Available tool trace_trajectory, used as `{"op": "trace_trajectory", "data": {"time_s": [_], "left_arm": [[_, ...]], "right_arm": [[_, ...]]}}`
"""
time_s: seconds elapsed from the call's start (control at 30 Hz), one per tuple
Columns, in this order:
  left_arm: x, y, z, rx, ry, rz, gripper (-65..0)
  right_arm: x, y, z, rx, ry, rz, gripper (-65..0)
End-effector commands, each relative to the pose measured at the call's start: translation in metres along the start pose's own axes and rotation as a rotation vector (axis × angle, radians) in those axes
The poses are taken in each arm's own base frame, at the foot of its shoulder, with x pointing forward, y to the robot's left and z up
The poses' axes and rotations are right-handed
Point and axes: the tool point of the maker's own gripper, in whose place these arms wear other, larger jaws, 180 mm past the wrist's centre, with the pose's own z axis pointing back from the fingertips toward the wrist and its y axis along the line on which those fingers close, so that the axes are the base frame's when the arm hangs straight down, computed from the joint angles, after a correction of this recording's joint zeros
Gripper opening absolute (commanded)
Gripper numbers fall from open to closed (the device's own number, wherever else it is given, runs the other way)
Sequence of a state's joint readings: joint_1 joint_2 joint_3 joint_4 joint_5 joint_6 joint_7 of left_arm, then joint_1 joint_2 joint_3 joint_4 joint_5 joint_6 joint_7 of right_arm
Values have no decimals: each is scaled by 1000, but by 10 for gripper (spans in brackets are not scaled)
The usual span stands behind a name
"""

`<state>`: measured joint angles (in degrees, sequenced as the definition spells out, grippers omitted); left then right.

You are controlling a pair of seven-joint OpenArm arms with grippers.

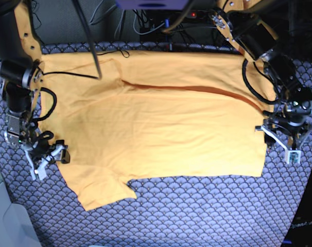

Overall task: Fold the T-shirt properly
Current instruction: 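Move both grippers to the hem corners and grasp them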

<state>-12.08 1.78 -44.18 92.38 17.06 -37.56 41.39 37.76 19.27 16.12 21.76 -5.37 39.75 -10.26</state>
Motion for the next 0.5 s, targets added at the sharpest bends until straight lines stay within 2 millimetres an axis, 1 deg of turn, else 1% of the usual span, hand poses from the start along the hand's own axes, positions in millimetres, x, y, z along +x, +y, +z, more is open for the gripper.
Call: {"op": "trace_trajectory", "data": {"time_s": [0.0, 0.07, 0.1, 0.27, 0.33, 0.47], "left_arm": [[22, 5, 3, 12, -70, -3, -292], [22, 5, 3, 12, -69, -3, -292], [18, 4, 3, 9, -61, -6, -292], [11, 6, 5, 14, -51, -11, -292], [12, 5, 5, 11, -54, -12, -292], [12, 5, 5, 11, -54, -12, -292]], "right_arm": [[30, -1, 1, 0, -66, 10, -290], [33, 2, 0, 6, -85, 8, -292], [33, 3, 0, 8, -86, 8, -293], [35, 3, 0, 8, -94, 8, -296], [38, 3, 0, 8, -98, 9, -331], [40, 2, 0, 6, -102, 9, -466]]}}
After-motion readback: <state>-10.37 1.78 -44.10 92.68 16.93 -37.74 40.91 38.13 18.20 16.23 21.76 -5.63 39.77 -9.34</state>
